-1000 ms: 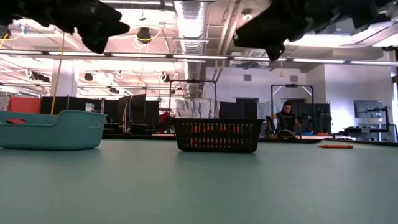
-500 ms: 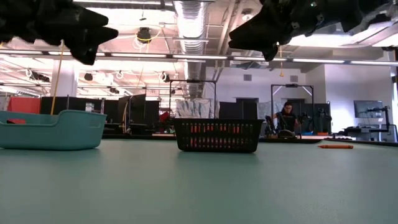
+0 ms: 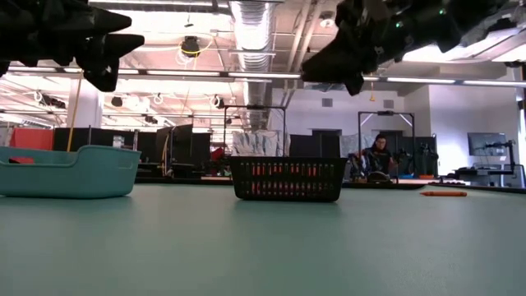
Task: Sort crayons
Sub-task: Put the orange crayon into the orange bin, then return to Home Position
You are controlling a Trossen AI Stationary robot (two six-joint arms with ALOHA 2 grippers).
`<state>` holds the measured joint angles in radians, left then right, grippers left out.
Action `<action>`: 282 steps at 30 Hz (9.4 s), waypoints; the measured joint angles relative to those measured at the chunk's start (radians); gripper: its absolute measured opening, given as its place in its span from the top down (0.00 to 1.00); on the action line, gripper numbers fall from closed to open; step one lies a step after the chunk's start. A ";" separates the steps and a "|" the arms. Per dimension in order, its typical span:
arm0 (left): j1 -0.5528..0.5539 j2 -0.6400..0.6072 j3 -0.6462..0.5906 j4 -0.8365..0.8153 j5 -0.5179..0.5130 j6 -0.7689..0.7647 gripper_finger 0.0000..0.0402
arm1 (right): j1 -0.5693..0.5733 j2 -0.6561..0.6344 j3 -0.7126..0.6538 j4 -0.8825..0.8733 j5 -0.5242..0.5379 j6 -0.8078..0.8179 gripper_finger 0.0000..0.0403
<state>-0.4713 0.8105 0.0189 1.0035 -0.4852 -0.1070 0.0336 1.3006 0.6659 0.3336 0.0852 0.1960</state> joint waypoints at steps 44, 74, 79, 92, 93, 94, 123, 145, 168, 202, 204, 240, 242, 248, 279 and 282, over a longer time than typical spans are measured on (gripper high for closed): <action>0.000 -0.327 0.003 -0.513 0.025 -0.010 0.68 | -0.516 0.127 0.269 -1.392 0.077 -0.257 0.71; 0.000 -0.327 0.003 -0.512 -0.060 -0.082 0.68 | -0.616 0.429 0.196 -1.246 0.203 -0.690 0.71; 0.000 -0.327 0.003 -0.512 -0.065 -0.089 0.68 | -0.617 0.429 0.193 -1.237 0.184 -0.668 0.75; 0.000 -0.327 0.003 -0.512 -0.077 -0.098 0.68 | -0.607 0.381 0.186 -1.222 0.170 -0.669 0.98; 0.000 -0.327 0.003 -0.512 -0.079 -0.098 0.68 | -0.606 0.360 0.184 -1.219 0.165 -0.670 0.98; 0.000 -0.327 0.003 -0.512 -0.081 -0.098 0.68 | -0.606 0.339 0.181 -1.214 0.157 -0.672 0.98; 0.003 -0.327 0.003 -0.470 -0.126 -0.038 0.68 | -0.458 0.213 0.417 -0.642 -0.116 -0.586 0.99; 0.002 -0.327 0.003 -0.525 0.010 0.062 0.68 | -0.488 0.809 1.218 -1.336 -0.089 -0.430 0.78; -0.226 0.087 0.498 -1.107 0.017 -0.224 0.68 | -0.043 0.215 0.688 -1.033 0.030 -0.139 0.77; -0.644 0.829 0.811 -1.370 0.017 -1.071 0.69 | 0.478 0.276 0.311 -0.455 0.409 0.156 0.77; -0.651 0.829 0.809 -1.389 0.030 -1.099 0.70 | 0.485 0.276 0.311 -0.456 0.409 0.155 0.77; 0.202 0.644 1.002 -1.236 0.169 0.410 0.97 | 0.762 0.276 0.126 -0.155 0.602 0.234 0.77; 0.340 0.643 1.001 -1.168 0.245 0.505 0.97 | 0.764 0.276 0.054 -0.021 0.602 0.249 0.77; 0.693 0.692 1.003 -0.954 0.555 0.590 0.97 | 0.739 0.275 -0.035 0.121 0.601 0.242 0.77; 0.970 1.251 1.526 -1.290 0.523 0.630 0.85 | 0.453 0.088 -0.037 -0.116 0.322 -0.027 0.77; 0.970 1.246 1.526 -1.293 0.524 0.618 0.78 | 0.448 0.047 -0.037 -0.134 0.320 -0.040 0.77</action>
<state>0.4984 2.0564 1.5444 -0.2893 0.0383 0.5108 0.4816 1.3478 0.6285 0.1993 0.4056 0.1564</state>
